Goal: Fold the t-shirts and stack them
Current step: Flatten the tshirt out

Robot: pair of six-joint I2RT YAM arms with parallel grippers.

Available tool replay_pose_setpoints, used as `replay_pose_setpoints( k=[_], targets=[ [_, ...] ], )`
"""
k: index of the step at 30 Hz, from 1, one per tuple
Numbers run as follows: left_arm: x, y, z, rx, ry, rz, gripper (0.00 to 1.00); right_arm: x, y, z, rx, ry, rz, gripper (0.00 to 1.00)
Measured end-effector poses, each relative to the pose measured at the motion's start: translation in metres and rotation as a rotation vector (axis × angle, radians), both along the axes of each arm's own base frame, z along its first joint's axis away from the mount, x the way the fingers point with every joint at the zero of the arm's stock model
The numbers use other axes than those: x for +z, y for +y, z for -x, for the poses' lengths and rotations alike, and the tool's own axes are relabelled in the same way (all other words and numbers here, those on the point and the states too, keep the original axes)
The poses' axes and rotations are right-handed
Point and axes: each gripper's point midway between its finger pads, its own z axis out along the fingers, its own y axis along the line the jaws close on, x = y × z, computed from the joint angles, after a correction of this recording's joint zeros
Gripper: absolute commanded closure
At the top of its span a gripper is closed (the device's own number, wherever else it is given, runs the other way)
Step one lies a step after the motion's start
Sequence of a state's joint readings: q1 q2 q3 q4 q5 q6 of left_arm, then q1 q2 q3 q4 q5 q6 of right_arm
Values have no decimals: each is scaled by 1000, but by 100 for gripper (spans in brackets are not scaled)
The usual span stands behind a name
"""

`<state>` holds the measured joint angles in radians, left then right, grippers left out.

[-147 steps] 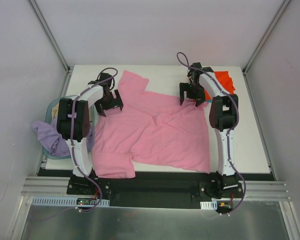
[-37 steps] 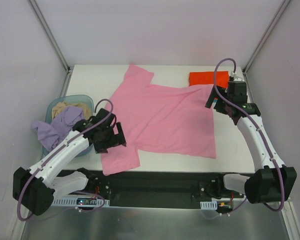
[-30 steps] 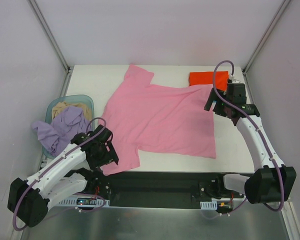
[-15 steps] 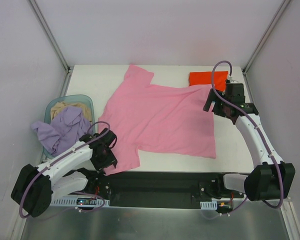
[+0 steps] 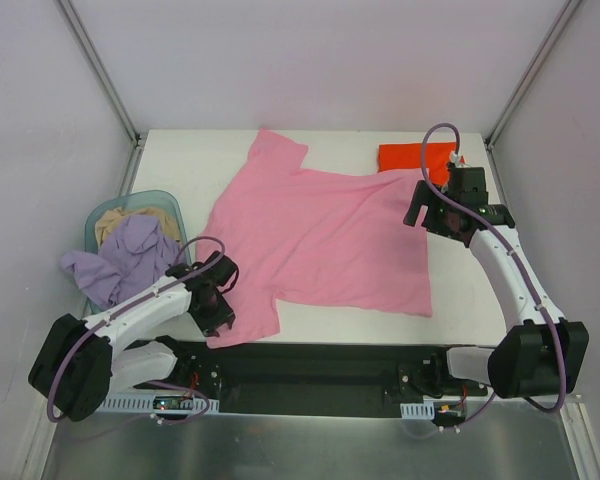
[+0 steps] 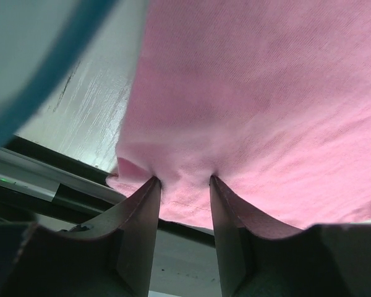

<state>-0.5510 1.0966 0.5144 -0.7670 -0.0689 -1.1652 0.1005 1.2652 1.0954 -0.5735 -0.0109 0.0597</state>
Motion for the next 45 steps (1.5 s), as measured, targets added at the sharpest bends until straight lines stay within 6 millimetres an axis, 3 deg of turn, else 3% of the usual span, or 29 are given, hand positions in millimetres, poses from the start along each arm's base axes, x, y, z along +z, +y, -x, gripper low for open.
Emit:
replay_pose_setpoints(
  k=[2, 3, 5, 11, 14, 23, 26, 28, 32, 36, 41, 45],
  targets=[
    [-1, 0, -1, -1, 8, -8, 76, -1, 0, 1, 1, 5, 0, 3],
    [-1, 0, -2, 0, 11, -11, 88, -1, 0, 1, 1, 7, 0, 3],
    [-1, -2, -5, 0, 12, -12, 100, -1, 0, 2, 1, 9, 0, 3],
    [1, -5, -12, -16, -10, -7, 100, -4, 0, 8, -3, 34, -1, 2],
    [6, -6, -14, -24, -35, 8, 100, -9, -1, 21, -33, 66, -15, 2],
    [44, -13, -25, -40, -174, 89, 100, -64, -15, 118, -196, 308, -21, 4],
    [52, -18, -29, -55, -188, 107, 100, -87, -17, 143, -239, 402, -18, 9],
    [55, -20, -30, -61, -189, 116, 100, -101, -17, 155, -263, 450, -23, 19],
    [56, -21, -29, -66, -182, 121, 100, -122, -14, 167, -322, 492, -51, 29],
    [56, -21, -24, -68, -164, 127, 100, -132, -14, 163, -373, 503, -62, 50],
    [57, -19, -21, -67, -156, 123, 100, -140, -15, 149, -407, 490, -65, 54],
    [58, -18, -19, -67, -150, 118, 100, -148, -15, 147, -420, 502, -58, 70]
  ],
)
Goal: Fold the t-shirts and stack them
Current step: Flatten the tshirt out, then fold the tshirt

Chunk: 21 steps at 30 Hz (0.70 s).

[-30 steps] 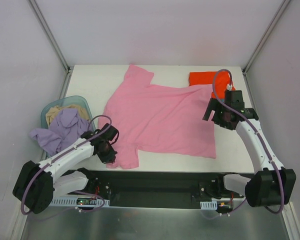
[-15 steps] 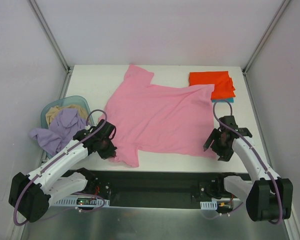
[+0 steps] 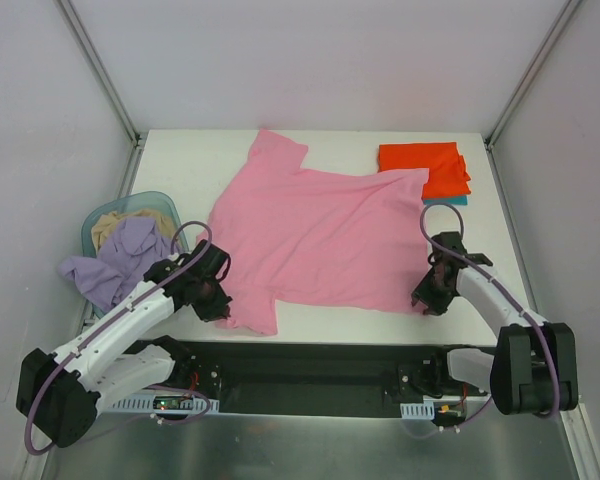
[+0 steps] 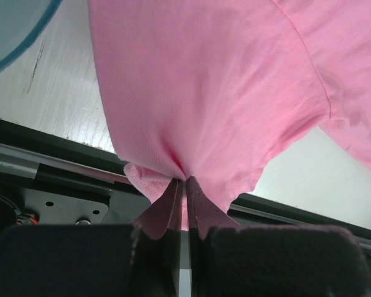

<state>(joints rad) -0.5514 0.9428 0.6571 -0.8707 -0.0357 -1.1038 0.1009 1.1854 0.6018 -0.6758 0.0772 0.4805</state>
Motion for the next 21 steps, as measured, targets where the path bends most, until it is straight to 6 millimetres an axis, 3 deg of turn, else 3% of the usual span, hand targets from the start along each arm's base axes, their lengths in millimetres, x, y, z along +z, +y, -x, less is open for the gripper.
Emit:
replay_pose_setpoints(
  k=[5, 11, 21],
  targets=[
    [5, 1, 2, 4, -16, 11, 100, -7, -5, 9, -19, 23, 25, 99],
    [6, 5, 9, 15, -10, 13, 100, 2, -9, 19, -26, -11, 38, 99],
    [8, 6, 34, 11, 38, 67, 100, 52, -31, 47, -73, -131, 129, 99]
  ],
)
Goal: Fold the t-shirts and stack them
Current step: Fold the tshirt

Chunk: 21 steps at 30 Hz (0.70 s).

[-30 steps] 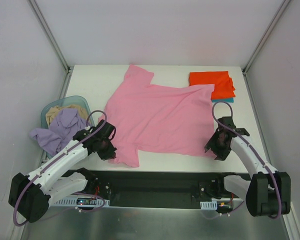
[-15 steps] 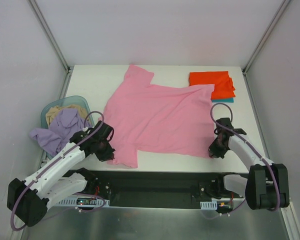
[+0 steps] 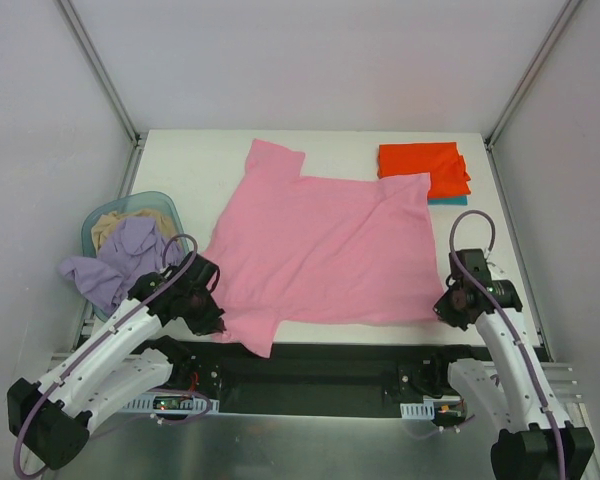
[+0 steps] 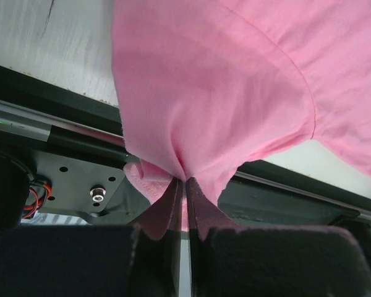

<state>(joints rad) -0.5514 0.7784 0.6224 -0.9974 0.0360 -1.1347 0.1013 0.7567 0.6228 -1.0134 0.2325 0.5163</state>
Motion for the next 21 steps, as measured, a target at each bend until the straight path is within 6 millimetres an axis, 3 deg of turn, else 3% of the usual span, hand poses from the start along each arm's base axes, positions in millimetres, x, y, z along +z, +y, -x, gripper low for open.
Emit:
replay_pose_setpoints(
  k=[6, 11, 14, 21],
  targets=[
    [4, -3, 3, -23, 21, 11, 100, 1, 0, 7, 5, 47, 4, 99],
    [14, -10, -13, -32, -26, 19, 100, -3, 0, -4, 43, 52, 12, 99],
    [23, -14, -30, -45, -69, 4, 100, 0, 1, -15, 71, 57, 17, 99],
    [49, -29, -90, -79, -176, -69, 100, 23, 4, -65, 130, 10, 36, 98]
  ],
)
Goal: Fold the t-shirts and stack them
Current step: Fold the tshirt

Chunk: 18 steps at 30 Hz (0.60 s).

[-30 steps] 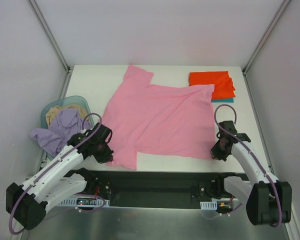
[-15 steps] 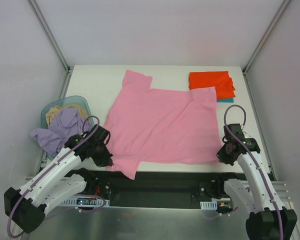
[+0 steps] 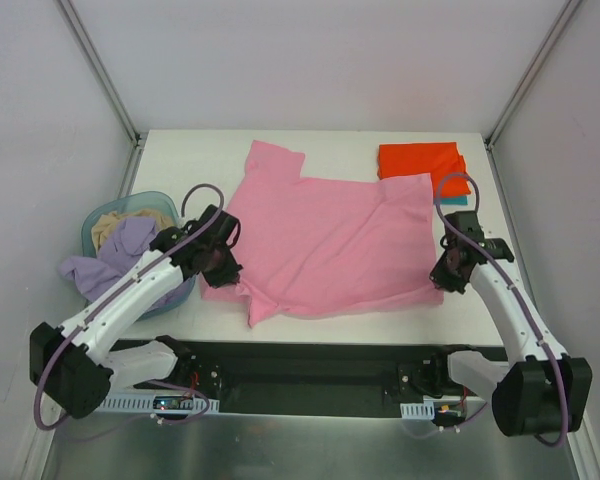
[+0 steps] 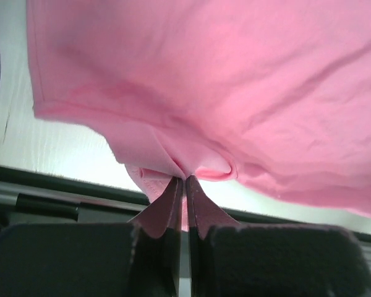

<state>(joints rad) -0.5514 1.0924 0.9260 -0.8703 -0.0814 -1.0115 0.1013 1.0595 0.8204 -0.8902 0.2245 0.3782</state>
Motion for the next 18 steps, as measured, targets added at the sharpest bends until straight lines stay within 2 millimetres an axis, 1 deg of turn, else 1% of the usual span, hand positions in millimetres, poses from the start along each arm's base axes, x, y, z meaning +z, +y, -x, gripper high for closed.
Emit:
replay_pose_setpoints(
  k=[4, 9, 14, 18],
  targets=[
    [10, -7, -35, -17, -44, -59, 100, 12, 1, -27, 22, -21, 14, 98],
    [20, -8, -72, -26, -89, -123, 100, 24, -1, -58, 40, -38, 39, 98],
    [26, -3, -105, -29, -110, -162, 100, 29, -4, -81, 48, -48, 60, 98],
    [24, -2, -123, -49, -107, -186, 100, 26, -9, -93, 51, -32, 78, 98]
  ],
)
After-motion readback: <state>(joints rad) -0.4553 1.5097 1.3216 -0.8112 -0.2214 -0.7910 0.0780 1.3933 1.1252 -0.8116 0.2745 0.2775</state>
